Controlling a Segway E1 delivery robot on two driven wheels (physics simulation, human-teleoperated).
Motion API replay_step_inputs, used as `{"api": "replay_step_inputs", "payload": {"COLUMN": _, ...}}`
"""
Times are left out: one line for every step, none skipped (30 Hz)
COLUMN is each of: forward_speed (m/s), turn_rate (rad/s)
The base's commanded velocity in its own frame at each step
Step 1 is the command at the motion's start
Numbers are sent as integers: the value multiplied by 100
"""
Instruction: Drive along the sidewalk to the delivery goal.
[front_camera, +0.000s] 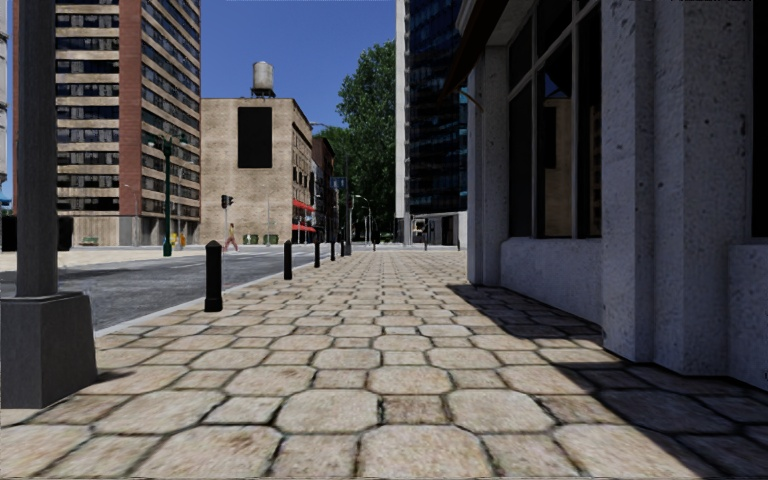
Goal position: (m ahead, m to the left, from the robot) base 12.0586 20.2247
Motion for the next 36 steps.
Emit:
{"api": "replay_step_inputs", "payload": {"forward_speed": 197, "turn_rate": 0}}
{"api": "replay_step_inputs", "payload": {"forward_speed": 197, "turn_rate": 0}}
{"api": "replay_step_inputs", "payload": {"forward_speed": 197, "turn_rate": 0}}
{"api": "replay_step_inputs", "payload": {"forward_speed": 197, "turn_rate": 0}}
{"api": "replay_step_inputs", "payload": {"forward_speed": 197, "turn_rate": 0}}
{"api": "replay_step_inputs", "payload": {"forward_speed": 197, "turn_rate": 0}}
{"api": "replay_step_inputs", "payload": {"forward_speed": 197, "turn_rate": 0}}
{"api": "replay_step_inputs", "payload": {"forward_speed": 197, "turn_rate": 0}}
{"api": "replay_step_inputs", "payload": {"forward_speed": 197, "turn_rate": 0}}
{"api": "replay_step_inputs", "payload": {"forward_speed": 197, "turn_rate": 0}}
{"api": "replay_step_inputs", "payload": {"forward_speed": 197, "turn_rate": 0}}
{"api": "replay_step_inputs", "payload": {"forward_speed": 197, "turn_rate": 0}}
{"api": "replay_step_inputs", "payload": {"forward_speed": 197, "turn_rate": 0}}
{"api": "replay_step_inputs", "payload": {"forward_speed": 197, "turn_rate": 0}}
{"api": "replay_step_inputs", "payload": {"forward_speed": 197, "turn_rate": 0}}
{"api": "replay_step_inputs", "payload": {"forward_speed": 197, "turn_rate": 0}}
{"api": "replay_step_inputs", "payload": {"forward_speed": 197, "turn_rate": 0}}
{"api": "replay_step_inputs", "payload": {"forward_speed": 197, "turn_rate": 0}}
{"api": "replay_step_inputs", "payload": {"forward_speed": 197, "turn_rate": 0}}
{"api": "replay_step_inputs", "payload": {"forward_speed": 197, "turn_rate": 0}}
{"api": "replay_step_inputs", "payload": {"forward_speed": 197, "turn_rate": 0}}
{"api": "replay_step_inputs", "payload": {"forward_speed": 197, "turn_rate": 0}}
{"api": "replay_step_inputs", "payload": {"forward_speed": 197, "turn_rate": 0}}
{"api": "replay_step_inputs", "payload": {"forward_speed": 197, "turn_rate": 0}}
{"api": "replay_step_inputs", "payload": {"forward_speed": 197, "turn_rate": 0}}
{"api": "replay_step_inputs", "payload": {"forward_speed": 197, "turn_rate": 0}}
{"api": "replay_step_inputs", "payload": {"forward_speed": 197, "turn_rate": 0}}
{"api": "replay_step_inputs", "payload": {"forward_speed": 197, "turn_rate": 0}}
{"api": "replay_step_inputs", "payload": {"forward_speed": 197, "turn_rate": 0}}
{"api": "replay_step_inputs", "payload": {"forward_speed": 197, "turn_rate": 0}}
{"api": "replay_step_inputs", "payload": {"forward_speed": 197, "turn_rate": 0}}
{"api": "replay_step_inputs", "payload": {"forward_speed": 197, "turn_rate": 0}}
{"api": "replay_step_inputs", "payload": {"forward_speed": 197, "turn_rate": 0}}
{"api": "replay_step_inputs", "payload": {"forward_speed": 197, "turn_rate": 0}}
{"api": "replay_step_inputs", "payload": {"forward_speed": 197, "turn_rate": 0}}
{"api": "replay_step_inputs", "payload": {"forward_speed": 197, "turn_rate": 0}}
